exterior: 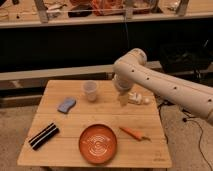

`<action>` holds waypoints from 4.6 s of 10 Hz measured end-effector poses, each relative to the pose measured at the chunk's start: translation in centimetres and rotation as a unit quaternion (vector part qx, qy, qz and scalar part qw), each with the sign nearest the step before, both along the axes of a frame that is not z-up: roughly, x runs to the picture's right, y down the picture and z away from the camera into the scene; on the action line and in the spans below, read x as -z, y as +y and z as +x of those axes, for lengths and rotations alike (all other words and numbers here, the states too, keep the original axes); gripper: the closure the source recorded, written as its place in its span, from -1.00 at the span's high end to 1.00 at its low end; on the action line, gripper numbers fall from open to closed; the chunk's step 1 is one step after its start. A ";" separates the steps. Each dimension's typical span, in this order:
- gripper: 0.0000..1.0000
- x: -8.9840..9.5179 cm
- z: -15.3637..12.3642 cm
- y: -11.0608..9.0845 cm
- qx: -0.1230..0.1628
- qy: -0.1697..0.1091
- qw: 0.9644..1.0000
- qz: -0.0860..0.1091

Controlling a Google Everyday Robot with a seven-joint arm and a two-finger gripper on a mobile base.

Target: Move the arm in a circular motion

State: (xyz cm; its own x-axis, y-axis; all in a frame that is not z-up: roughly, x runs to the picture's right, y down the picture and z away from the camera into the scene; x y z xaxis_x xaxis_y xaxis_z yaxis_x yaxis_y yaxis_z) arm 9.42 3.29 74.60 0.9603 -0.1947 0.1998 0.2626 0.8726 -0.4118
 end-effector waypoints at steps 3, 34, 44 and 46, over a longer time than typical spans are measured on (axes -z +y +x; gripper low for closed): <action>0.60 -0.6 3.4 -0.6 -0.033 0.013 0.999 -0.009; 0.60 4.0 -1.8 3.4 0.024 -0.014 1.000 -0.004; 0.60 2.1 1.7 1.5 -0.033 0.013 0.999 -0.007; 0.60 2.2 3.0 1.7 -0.040 0.019 0.999 -0.011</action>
